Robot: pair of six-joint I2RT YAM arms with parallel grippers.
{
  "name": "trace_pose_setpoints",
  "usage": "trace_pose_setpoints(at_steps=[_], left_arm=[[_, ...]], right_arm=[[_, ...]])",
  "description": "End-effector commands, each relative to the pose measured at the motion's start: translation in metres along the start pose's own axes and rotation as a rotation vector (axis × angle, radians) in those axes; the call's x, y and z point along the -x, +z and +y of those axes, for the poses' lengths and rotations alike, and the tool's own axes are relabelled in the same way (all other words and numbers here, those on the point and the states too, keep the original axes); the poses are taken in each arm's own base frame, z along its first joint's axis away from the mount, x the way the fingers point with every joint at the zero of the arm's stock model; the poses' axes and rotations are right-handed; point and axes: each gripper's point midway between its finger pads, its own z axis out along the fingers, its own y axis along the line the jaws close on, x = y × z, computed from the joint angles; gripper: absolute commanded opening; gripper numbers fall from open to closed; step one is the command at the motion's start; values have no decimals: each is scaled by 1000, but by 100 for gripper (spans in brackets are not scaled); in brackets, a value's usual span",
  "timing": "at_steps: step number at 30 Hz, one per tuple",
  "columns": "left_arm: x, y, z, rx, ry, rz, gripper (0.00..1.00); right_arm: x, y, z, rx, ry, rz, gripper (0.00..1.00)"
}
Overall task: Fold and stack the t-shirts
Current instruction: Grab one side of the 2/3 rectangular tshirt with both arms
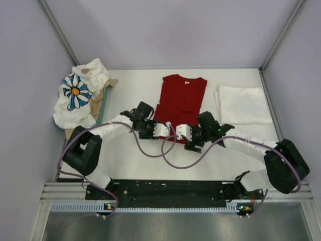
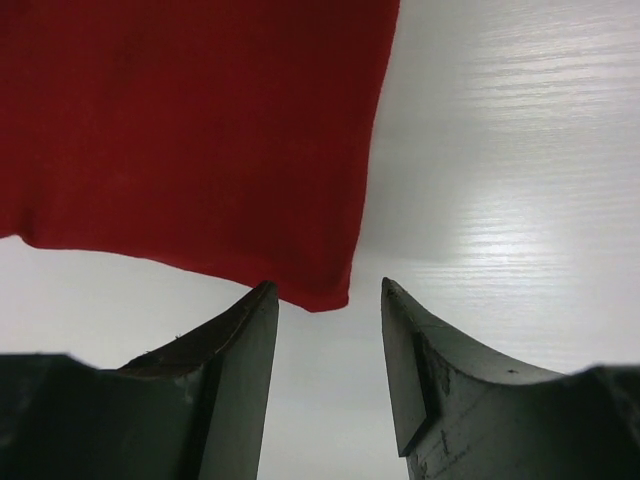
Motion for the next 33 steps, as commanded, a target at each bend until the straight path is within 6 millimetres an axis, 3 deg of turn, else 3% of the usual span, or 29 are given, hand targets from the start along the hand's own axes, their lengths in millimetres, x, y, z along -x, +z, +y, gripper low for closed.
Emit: trace_pose_setpoints(at_steps=[1, 5, 9, 11, 13, 15, 16, 21, 27, 31, 33], left_arm=[[7, 11, 16, 36, 58, -33, 51], [-2, 19, 3, -22, 35, -1, 50], [-12, 25, -3, -43, 0, 45, 42], [-13, 26, -4, -55, -22, 58, 25], [-11, 23, -5, -61, -58, 54, 0], [-7, 18, -7, -60, -97, 43, 0], [-5, 14, -10, -65, -119, 36, 0], [-2, -26, -39, -96, -197, 50, 0], [15, -92, -110, -189, -185, 10, 0], [38, -132, -141, -205, -194, -118, 0], [54, -149, -155, -224, -200, -215, 0]], right_arm=[[-8, 21, -8, -18, -140, 55, 71], [-5, 25, -20, -62, -148, 49, 71], [-23, 32, -14, -33, -129, 117, 61], [-30, 35, -9, -11, -136, 154, 48], [-31, 37, -10, -12, -130, 163, 26], [-24, 33, -12, -30, -103, 148, 7], [-18, 29, -11, -35, -104, 134, 2], [18, 2, 11, -35, -123, 84, 0], [53, -32, 70, 47, -99, 56, 0], [87, -59, 116, 185, -37, -66, 0], [107, -72, 129, 245, 12, -151, 0]])
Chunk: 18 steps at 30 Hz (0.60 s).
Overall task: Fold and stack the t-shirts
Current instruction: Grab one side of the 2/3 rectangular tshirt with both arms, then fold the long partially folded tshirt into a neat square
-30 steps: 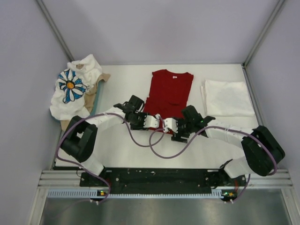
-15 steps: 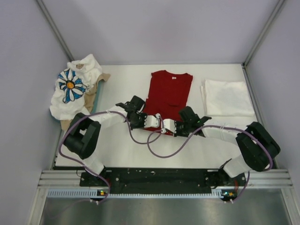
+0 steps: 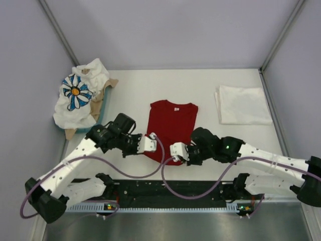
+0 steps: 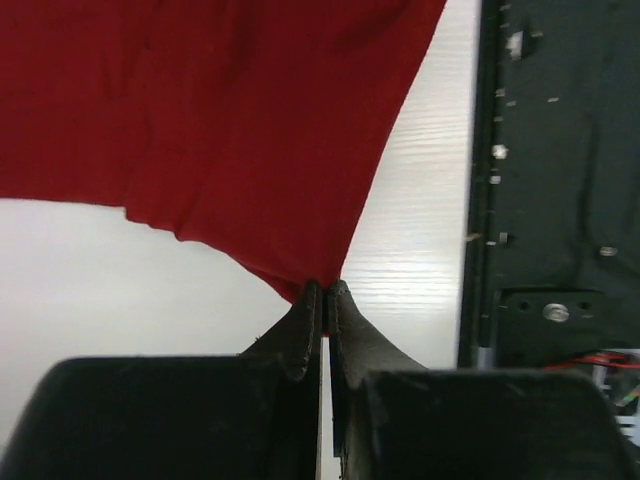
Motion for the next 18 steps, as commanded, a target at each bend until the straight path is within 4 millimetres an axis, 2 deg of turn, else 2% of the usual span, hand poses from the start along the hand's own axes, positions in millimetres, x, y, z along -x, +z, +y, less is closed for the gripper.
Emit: trace_pose_setpoints(at_steps=[1, 4, 5, 7, 10, 14, 18], left_arm=[[20, -30, -61, -148, -80, -152, 0], [31, -43, -66, -125, -74, -218, 0], [30, -42, -60, -106, -100, -207, 0], [31, -41, -41, -49, -172, -181, 0], [40, -52, -6, 35, -267, -143, 0], [48, -71, 47, 171, -406, -173, 0], [44, -69, 92, 287, -446, -173, 0]], right_arm=[[53, -33, 34, 139, 147, -195, 0], [72, -41, 40, 161, 159, -310, 0], [77, -42, 38, 144, 164, -345, 0], [83, -46, 27, 100, 200, -405, 0], [87, -54, -4, 27, 289, -496, 0], [73, -64, -58, -121, 419, -571, 0], [42, -63, -98, -176, 560, -574, 0]])
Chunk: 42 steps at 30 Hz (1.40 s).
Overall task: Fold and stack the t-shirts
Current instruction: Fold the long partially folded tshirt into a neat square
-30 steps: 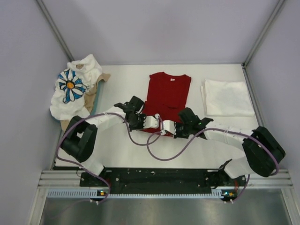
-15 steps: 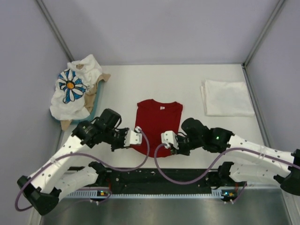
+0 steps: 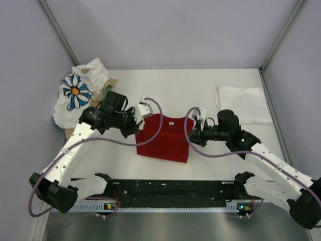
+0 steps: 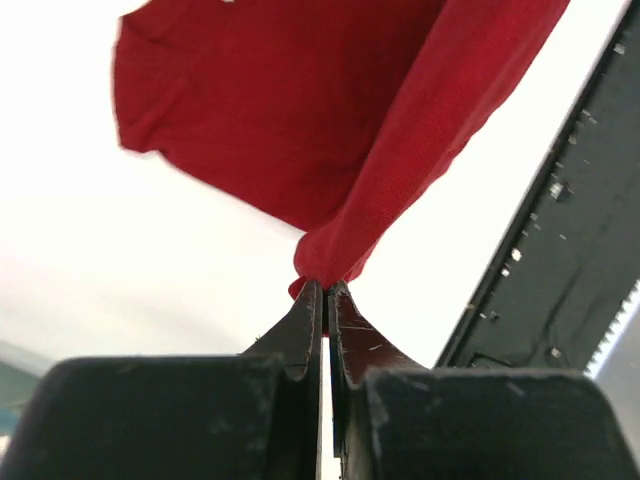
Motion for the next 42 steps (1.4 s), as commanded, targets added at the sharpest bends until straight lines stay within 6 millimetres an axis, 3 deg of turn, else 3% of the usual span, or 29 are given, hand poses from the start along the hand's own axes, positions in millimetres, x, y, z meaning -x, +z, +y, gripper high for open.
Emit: trace_pose_setpoints(at_steps=[1, 6, 9, 12, 19, 24, 27, 30, 32, 34, 37, 39, 42], left_arm=[[29, -1, 52, 169, -55, -66, 0], [43, 19, 94, 210, -49, -37, 0], [41, 45, 122, 225, -63, 24, 0], [32, 70, 142, 210, -102, 104, 0], [12, 108, 181, 210, -200, 193, 0], [-4, 129, 196, 221, -231, 265, 0], [-15, 136, 202, 240, -244, 301, 4], [-20, 140, 215, 277, -246, 310, 21], [-19, 132, 236, 357, -245, 316, 32], [-15, 114, 264, 463, -252, 319, 38], [-13, 88, 281, 525, -305, 284, 42], [-13, 81, 271, 515, -334, 260, 42], [-4, 86, 232, 388, -390, 149, 44]], right_arm=[[21, -1, -46, -56, 104, -117, 0], [10, -5, -109, -176, 250, -161, 0], [-1, -4, -138, -224, 323, -166, 0], [-15, 0, -161, -258, 362, -134, 0], [-42, 11, -215, -356, 465, -48, 0], [-54, 26, -235, -351, 539, -8, 0], [-63, 31, -257, -417, 588, 6, 16], [-63, 33, -284, -495, 632, 3, 34], [-47, 31, -302, -530, 688, -1, 43], [-39, 26, -308, -553, 769, 29, 47], [-39, 24, -289, -518, 851, 61, 53], [-51, 24, -270, -499, 897, 69, 57], [-60, 28, -246, -477, 906, 62, 61]])
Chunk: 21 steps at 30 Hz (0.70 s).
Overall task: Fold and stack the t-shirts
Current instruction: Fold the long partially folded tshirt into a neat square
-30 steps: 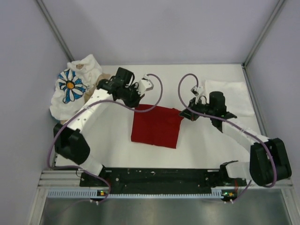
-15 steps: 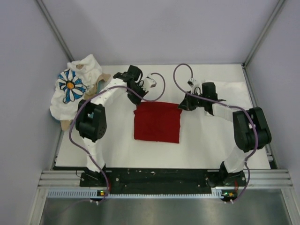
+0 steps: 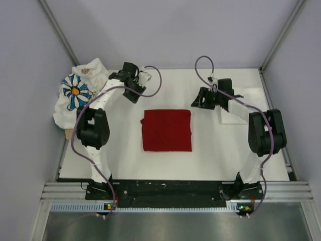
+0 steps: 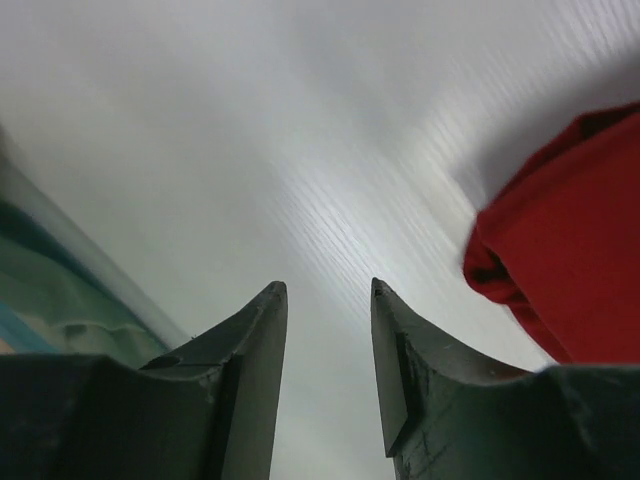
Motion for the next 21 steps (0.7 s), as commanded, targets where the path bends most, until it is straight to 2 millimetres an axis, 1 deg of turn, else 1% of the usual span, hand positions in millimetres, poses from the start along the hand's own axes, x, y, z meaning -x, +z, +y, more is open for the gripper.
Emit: trace_pose_setpoints(at_steps=[1, 2, 3, 4, 5, 6, 7, 8, 11, 12, 13, 14, 16, 18, 20, 21], left_arm=[[9, -43, -40, -153, -90, -162, 45], [9, -46, -56, -219, -105, -195, 46], [11, -50, -66, -259, -109, -234, 45], [9, -49, -75, -283, -109, -250, 39], [10, -50, -80, -291, -102, -265, 32], [9, -51, -85, -302, -98, -265, 28], [10, -50, -91, -326, -87, -266, 26], [8, -47, -96, -345, -87, -253, 26], [2, -33, -101, -370, -108, -208, 22], [0, -26, -101, -371, -116, -190, 21], [-2, -21, -102, -375, -119, -174, 20], [-4, -15, -103, -381, -122, -164, 20], [-2, -5, -105, -399, -128, -158, 20], [5, 0, -107, -431, -114, -164, 21], [7, 9, -104, -428, -110, -152, 21], [6, 16, -100, -411, -109, -137, 21]], right_arm=[[-39, -14, 18, 23, 73, 50, 61], [-44, -13, 21, 28, 67, 52, 59], [-46, -11, 24, 32, 53, 52, 53], [-47, -8, 27, 35, 41, 59, 39], [-48, -6, 28, 29, 34, 70, 26], [-47, -4, 30, 29, 38, 82, 12], [-45, -2, 34, 43, 43, 87, 3], [-47, -1, 37, 52, 51, 93, 0], [-52, -6, 51, 65, 66, 107, 0], [-57, -6, 54, 70, 76, 111, 0], [-57, -7, 58, 78, 85, 100, 0], [-59, -4, 61, 89, 91, 100, 0], [-55, 7, 64, 113, 112, 108, 0], [-48, 22, 57, 97, 138, 117, 0], [-37, 38, 43, 68, 170, 113, 0], [-38, 47, 35, 56, 199, 130, 0]])
